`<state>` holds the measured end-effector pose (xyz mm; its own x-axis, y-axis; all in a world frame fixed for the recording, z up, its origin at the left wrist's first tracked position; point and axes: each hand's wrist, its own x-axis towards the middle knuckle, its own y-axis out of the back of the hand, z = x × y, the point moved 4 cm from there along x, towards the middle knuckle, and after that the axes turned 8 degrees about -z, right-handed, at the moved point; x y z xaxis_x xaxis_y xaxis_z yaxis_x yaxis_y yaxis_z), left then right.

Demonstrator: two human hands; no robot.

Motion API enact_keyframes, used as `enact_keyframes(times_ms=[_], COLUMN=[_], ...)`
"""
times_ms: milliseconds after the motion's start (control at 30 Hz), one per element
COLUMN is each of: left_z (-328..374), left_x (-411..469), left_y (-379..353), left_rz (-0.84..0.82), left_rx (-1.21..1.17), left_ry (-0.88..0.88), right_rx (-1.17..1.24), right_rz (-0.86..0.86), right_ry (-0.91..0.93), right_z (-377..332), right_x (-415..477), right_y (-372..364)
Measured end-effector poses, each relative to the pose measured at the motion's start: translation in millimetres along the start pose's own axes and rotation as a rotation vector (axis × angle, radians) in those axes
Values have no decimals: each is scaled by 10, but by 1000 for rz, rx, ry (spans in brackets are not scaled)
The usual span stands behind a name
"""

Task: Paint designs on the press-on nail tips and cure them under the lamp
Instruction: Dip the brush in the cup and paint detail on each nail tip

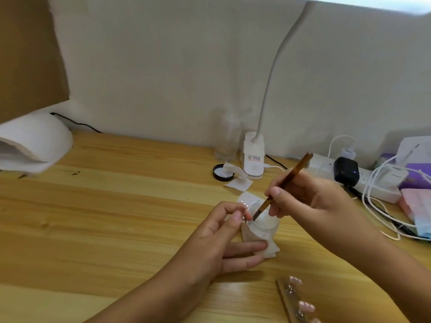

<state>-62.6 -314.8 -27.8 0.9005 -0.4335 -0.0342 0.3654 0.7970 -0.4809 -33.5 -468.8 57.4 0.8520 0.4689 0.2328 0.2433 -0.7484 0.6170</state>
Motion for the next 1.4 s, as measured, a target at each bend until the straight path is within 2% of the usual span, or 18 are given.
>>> enact_keyframes(times_ms=[67,167,233,333,400,633,800,1000,1133,1400], left_z=[-8,-16,-16,-9,-2,7,6,1,0,10], left_x=[0,11,16,12,9,2,-7,-5,-2,-10], left_y=[-15,-23,-18,-13,-20,-39,-53,-57,-54,-65], left_rz=[-28,-48,-57,-70,-76,-52,-35,-28,-27,-15], left_rx=[-3,-31,-47,-68,-62,-37,-15,3,-11,-21], left_ry=[12,28,36,43,41,54,54,53,56,59], right_rx=[-168,-556,-602,-433,-293,164,400,440,470,369], right_rz=[6,23,-11,-72,-54,246,365,421,444,295], right_ry=[57,176,164,83,37,-45,-119,-103,-22,71], right_z=[-31,-89,-61,17,87,312,580,672,730,713], right_x=[-58,-136,-145,-98,-68,-282,-518,-623,-651,-650], right_y=[33,60,43,-14,-16,249,372,404,391,267])
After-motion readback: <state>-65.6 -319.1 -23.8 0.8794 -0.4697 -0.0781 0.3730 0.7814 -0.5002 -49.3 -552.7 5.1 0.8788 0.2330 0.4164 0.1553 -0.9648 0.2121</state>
